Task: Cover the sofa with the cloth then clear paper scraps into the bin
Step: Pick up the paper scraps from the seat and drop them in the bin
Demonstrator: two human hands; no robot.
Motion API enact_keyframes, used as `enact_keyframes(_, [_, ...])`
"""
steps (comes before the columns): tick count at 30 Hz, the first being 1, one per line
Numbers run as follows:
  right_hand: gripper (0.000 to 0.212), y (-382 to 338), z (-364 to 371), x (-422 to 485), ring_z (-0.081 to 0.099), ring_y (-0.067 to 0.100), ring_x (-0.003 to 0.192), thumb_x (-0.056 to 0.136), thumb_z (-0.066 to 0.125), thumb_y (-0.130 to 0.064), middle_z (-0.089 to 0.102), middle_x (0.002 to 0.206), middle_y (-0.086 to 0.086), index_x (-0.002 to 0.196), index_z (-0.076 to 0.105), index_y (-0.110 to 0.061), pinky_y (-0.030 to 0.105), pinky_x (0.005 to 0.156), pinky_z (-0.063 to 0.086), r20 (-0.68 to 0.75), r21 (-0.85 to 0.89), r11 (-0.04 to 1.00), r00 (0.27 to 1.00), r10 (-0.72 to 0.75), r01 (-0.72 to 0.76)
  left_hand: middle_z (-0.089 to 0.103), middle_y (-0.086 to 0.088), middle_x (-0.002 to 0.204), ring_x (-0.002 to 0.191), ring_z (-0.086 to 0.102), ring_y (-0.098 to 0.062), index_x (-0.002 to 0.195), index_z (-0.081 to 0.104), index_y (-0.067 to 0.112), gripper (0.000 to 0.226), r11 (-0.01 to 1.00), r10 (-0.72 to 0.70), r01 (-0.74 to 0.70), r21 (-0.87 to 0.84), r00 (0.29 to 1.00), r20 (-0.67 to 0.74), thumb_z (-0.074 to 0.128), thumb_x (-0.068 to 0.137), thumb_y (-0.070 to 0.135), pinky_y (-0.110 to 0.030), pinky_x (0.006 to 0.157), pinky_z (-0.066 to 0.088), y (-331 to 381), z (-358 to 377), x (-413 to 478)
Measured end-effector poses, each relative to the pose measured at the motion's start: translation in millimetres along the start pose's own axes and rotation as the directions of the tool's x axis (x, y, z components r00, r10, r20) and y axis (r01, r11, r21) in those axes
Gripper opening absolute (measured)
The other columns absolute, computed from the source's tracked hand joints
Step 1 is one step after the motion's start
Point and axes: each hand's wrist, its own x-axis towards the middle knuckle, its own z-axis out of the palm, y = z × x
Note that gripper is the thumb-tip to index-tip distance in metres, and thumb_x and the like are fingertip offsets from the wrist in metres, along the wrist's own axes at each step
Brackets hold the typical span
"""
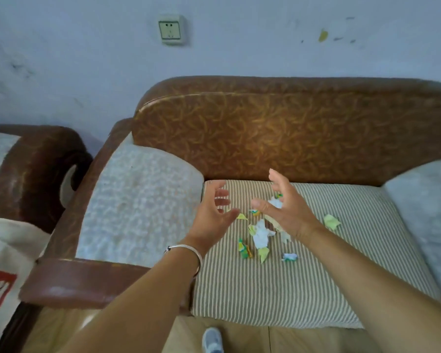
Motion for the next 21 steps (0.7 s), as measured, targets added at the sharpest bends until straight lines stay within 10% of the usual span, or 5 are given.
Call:
enact_keyframes(16, [0.068,195.1,40.5,73.9,0.046,0.024,0.128,0.085,0.065,-0.03,0.042,0.145,0.008,0.142,0.035,-0.008,0.032,0.099,0.039,0.033,-0.251,0.904,0.93,0.367,-0.347,0.051,-0.003,0.123,0.096,0.054,-0.015,0.133,0.043,0.014,0.056,0.903,-0.226,0.109,0.416,0.943,0.243,0.067,0.082,0.012,-0.027,0.086,0.046,-142.3,114.0,116.1])
enact_keyframes(21, [0.07,269.5,94.8,82.9,0.045,0.028,0.126,0.078,0.064,-0.037,0.044,0.135,0.013,0.136,0.038,-0.007,0.032,0.099,0.039,0.121,-0.408,0.816,0.861,0.494,-0.41,0.044,-0.003,0.137,0.126,0.041,-0.025,0.137,0.041,0.022,0.069,0.73,-0.33,0.083,0.679,0.912,0.243,0.073,0.076,0.027,-0.036,0.106,0.035,-224.6,150.0,117.8])
